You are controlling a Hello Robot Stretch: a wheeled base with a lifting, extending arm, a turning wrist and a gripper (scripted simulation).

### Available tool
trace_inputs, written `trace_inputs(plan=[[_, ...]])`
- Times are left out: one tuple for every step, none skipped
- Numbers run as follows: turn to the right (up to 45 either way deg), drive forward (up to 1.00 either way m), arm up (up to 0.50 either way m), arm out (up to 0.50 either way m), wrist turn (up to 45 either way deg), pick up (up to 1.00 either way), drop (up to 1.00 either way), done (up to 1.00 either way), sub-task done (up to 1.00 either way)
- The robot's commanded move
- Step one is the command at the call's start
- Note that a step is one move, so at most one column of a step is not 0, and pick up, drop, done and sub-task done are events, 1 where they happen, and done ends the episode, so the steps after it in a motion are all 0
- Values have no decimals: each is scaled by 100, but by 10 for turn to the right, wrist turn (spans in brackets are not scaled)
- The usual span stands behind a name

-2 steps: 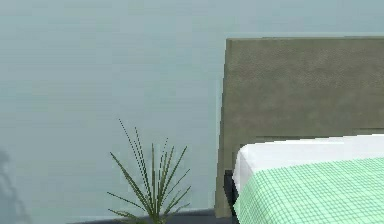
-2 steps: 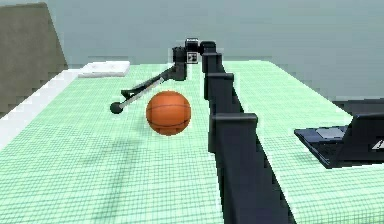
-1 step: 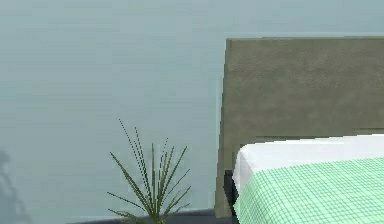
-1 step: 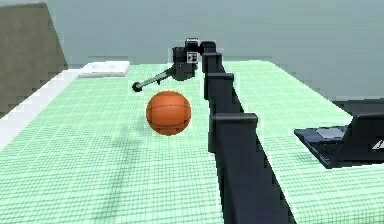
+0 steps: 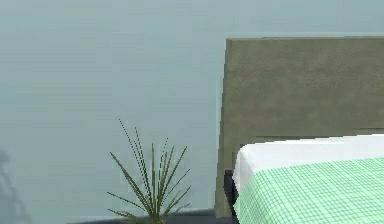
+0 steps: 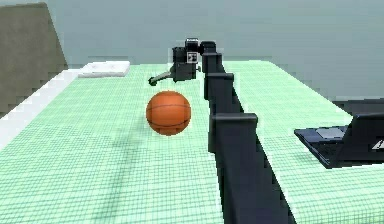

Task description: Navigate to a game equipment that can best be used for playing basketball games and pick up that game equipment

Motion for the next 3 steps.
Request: trace_inputs(plan=[[0,0,-20,0,0,0,0,0,0],[0,0,0,0,0,100,0,0,0],[0,0,10,0,0,0,0,0,0]])
